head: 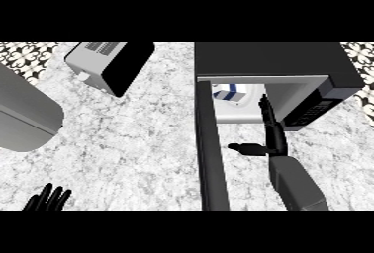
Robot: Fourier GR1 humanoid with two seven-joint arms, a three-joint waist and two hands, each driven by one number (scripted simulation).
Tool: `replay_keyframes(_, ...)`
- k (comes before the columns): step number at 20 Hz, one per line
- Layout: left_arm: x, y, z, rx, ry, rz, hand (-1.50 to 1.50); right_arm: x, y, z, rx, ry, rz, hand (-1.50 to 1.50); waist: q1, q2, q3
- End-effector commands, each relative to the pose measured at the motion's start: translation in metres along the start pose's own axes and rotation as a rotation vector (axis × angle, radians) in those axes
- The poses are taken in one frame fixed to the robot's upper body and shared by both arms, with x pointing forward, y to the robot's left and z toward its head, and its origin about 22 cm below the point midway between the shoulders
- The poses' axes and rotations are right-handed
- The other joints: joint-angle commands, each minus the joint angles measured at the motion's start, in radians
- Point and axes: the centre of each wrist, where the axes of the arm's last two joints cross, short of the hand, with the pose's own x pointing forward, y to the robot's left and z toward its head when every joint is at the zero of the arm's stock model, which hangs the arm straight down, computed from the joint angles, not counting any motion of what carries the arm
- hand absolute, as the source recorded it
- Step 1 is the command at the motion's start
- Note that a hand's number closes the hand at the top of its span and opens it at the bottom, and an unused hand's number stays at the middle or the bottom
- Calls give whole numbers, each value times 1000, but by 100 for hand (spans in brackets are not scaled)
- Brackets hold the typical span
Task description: Pick up the milk, place it into the microwave and close the microwave
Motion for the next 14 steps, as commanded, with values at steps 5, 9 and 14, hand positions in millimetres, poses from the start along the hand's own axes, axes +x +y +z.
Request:
replay_keyframes(5,-15,-37,-23,-170,1,14,-150,-12,-22,59,40,-42,-143,-150,-8,-1,-1)
replay_keyframes(9,-17,-41,-37,-218,40,-29,150,0,-30,80,4,-39,-125,-150,-22,-3,-2)
replay_keyframes(14,-27,-47,-63,-258,47,-72,150,18,-81,115,-2,-61,-205,-150,-23,2,-2)
